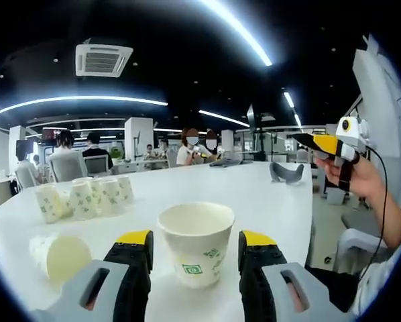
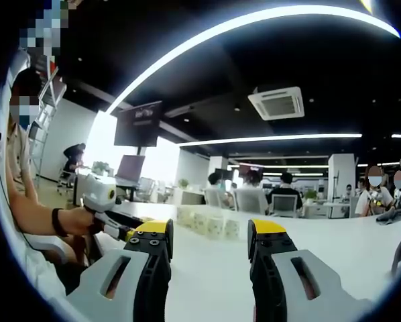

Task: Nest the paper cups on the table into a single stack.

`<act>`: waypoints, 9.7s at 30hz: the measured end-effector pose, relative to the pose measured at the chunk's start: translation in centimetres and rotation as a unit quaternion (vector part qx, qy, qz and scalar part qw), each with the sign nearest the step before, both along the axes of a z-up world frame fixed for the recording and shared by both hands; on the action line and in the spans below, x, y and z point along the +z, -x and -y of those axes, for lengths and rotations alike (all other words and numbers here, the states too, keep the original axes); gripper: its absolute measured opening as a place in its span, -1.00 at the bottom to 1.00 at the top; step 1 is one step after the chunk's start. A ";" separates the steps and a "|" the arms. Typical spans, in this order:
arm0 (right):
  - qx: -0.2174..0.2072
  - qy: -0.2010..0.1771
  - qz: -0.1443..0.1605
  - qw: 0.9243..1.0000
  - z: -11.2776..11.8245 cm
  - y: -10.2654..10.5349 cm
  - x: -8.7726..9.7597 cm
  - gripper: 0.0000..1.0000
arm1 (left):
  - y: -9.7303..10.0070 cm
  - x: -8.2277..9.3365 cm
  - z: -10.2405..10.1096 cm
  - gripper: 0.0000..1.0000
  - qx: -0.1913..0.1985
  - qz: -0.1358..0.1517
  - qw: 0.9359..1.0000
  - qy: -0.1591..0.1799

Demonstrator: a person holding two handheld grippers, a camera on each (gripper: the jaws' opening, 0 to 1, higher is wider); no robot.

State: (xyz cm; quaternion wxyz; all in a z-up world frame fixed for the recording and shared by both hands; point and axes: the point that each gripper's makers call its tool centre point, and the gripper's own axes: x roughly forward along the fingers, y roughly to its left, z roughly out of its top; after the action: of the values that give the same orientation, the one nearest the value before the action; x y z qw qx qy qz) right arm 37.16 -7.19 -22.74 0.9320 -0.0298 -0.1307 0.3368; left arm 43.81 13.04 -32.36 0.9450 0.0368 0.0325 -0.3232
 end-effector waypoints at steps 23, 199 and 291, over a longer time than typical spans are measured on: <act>0.004 0.001 0.000 1.000 -0.5 0.0 -0.1 -0.06 | 2.1 -0.7 -8.0 0.16 0.087 0.006 0.996 0.029; 0.008 0.011 0.011 1.000 -1.6 0.6 0.4 -0.08 | -1.5 1.0 -31.2 -0.06 0.314 0.023 0.949 0.002; 0.005 0.008 0.012 1.000 -1.0 0.9 0.7 -0.10 | -1.9 7.1 2.6 -0.07 -0.062 0.043 0.995 0.059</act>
State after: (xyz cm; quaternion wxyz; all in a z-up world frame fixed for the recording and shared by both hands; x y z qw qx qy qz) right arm 36.23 -6.19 -22.02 0.9285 -0.0411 -0.1389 0.3420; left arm 45.72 10.47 -25.25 0.9243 -0.0036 -0.0300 -0.3803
